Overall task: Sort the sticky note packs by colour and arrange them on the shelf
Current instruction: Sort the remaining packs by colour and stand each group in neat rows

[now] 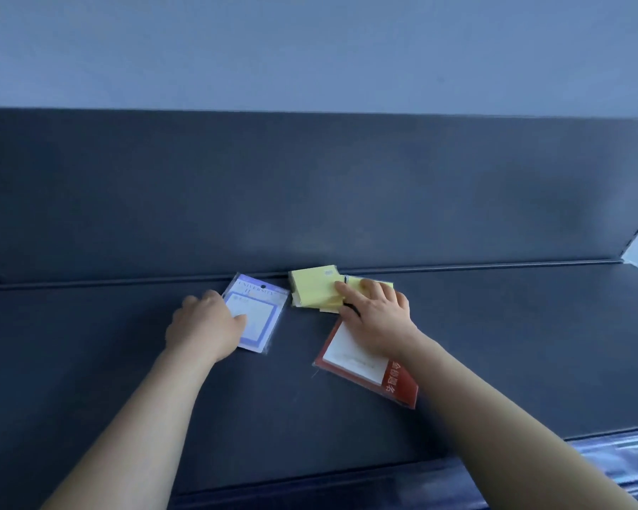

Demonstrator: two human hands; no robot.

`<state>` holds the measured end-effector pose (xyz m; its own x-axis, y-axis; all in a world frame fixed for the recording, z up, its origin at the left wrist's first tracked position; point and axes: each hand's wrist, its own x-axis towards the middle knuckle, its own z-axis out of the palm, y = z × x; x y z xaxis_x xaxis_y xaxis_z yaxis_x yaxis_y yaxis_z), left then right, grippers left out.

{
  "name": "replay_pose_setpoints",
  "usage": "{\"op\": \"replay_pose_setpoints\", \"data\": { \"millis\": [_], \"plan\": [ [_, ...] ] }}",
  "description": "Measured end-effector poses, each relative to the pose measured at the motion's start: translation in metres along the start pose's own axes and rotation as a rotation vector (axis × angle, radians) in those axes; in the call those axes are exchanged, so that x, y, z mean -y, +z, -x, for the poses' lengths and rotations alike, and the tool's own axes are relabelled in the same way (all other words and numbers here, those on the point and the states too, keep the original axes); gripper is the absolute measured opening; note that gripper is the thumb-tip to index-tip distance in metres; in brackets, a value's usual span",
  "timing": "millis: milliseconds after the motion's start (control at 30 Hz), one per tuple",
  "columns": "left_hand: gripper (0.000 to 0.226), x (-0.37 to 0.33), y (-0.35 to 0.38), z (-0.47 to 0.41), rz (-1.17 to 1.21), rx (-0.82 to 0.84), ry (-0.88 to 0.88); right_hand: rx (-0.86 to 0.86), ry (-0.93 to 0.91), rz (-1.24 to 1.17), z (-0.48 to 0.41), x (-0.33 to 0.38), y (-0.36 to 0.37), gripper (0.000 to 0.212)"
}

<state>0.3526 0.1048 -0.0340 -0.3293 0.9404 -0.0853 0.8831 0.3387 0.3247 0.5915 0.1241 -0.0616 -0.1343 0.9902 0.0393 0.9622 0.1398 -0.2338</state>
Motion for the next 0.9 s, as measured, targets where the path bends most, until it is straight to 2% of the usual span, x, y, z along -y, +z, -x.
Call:
{"op": "replay_pose_setpoints", "data": {
  "millis": [100,233,333,467,600,667,733,833,900],
  "plan": [
    [0.046,0.021,-0.011,-0.001,-0.133,-0.069,0.008,0.030,-0.044,0.009,-0.004,0.033,0.006,0.045],
    [0.055,0.031,-0.021,-0.015,-0.019,-0.131,0.188,0.056,-0.108,-0.034,-0.007,0.068,0.010,0.047],
    [0.063,0.028,-0.024,-0.027,-0.050,-0.026,0.340,0.067,-0.083,-0.141,-0.011,0.077,0.003,0.053],
    [0.070,0.023,-0.023,-0.043,-0.023,0.188,0.397,0.138,0.009,-0.154,-0.015,0.072,-0.008,0.057],
    [0.079,0.025,-0.023,-0.052,0.047,0.165,0.387,0.129,0.084,-0.147,-0.015,0.072,-0.005,0.033],
    [0.082,0.028,-0.023,-0.055,0.122,0.184,0.358,0.099,0.141,-0.168,-0.015,0.075,-0.004,0.035],
    [0.075,0.031,-0.026,-0.055,0.175,0.216,0.337,0.062,0.209,-0.212,-0.014,0.079,-0.006,0.044],
    [0.053,0.033,-0.031,-0.051,0.230,0.237,0.349,0.010,0.277,-0.284,-0.010,0.084,-0.009,0.053],
    [0.051,0.035,-0.033,-0.047,0.264,0.239,0.360,-0.028,0.311,-0.318,-0.005,0.088,-0.010,0.059]
  ]
}}
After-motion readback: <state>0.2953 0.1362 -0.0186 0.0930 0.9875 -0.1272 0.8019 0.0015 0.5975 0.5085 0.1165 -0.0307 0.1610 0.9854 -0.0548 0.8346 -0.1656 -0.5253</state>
